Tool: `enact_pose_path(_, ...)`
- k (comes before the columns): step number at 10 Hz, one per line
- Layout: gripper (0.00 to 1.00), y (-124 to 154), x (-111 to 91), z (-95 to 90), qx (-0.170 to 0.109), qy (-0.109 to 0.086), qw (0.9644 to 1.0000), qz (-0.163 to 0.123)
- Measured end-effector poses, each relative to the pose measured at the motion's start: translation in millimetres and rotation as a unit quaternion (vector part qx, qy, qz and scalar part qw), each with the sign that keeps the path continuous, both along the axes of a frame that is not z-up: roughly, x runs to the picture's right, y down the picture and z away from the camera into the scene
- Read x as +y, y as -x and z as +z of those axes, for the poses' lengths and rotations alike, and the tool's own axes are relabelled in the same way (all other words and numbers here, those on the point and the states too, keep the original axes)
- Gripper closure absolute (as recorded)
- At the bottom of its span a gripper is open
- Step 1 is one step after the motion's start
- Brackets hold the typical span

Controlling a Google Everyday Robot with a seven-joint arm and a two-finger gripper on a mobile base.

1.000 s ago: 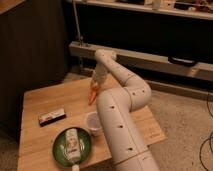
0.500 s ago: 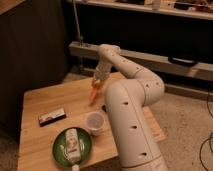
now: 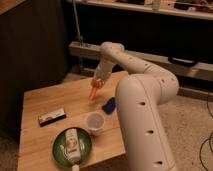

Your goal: Place the pepper in the ceramic cup

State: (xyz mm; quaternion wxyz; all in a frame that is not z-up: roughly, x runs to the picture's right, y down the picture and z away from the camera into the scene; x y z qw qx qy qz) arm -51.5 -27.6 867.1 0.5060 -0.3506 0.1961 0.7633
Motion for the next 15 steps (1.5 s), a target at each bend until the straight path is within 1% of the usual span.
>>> enact_pose_path(1, 0.95, 7, 9, -20.4, -0.001, -0.01, 0.9999, -0.013)
enact_pose_path(2, 0.95, 10, 16, -30.2, 0.002, -0.018, 0.9996, -0.023)
enact_pose_path(4, 0.95, 14, 30, -54.7, 0.013, -0.054, 0.9977, -0.04)
enact_pose_path(6, 0.95, 5, 32, -65.7, 0.017, -0.077, 0.9963, -0.032)
enact_pose_path(7, 0.95, 0, 24, -70.4, 0.014, -0.094, 0.9953, -0.021)
enact_pose_path(8, 0.95, -3, 11, -72.6, 0.008, -0.112, 0.9936, -0.014)
enact_pose_path(10, 0.95, 0, -12, -75.0, -0.005, -0.137, 0.9905, -0.006)
enact_pose_path(11, 0.95, 5, -22, -78.4, -0.014, -0.147, 0.9891, -0.006)
enact_pose_path(12, 0.95, 6, -24, -83.1, -0.019, -0.151, 0.9883, -0.007)
enact_pose_path(13, 0.95, 4, -21, -87.6, -0.02, -0.152, 0.9881, -0.007)
enact_pose_path(14, 0.95, 2, -11, -97.9, -0.025, -0.153, 0.988, -0.006)
enact_pose_path(15, 0.95, -2, 4, -110.5, -0.03, -0.15, 0.9882, -0.002)
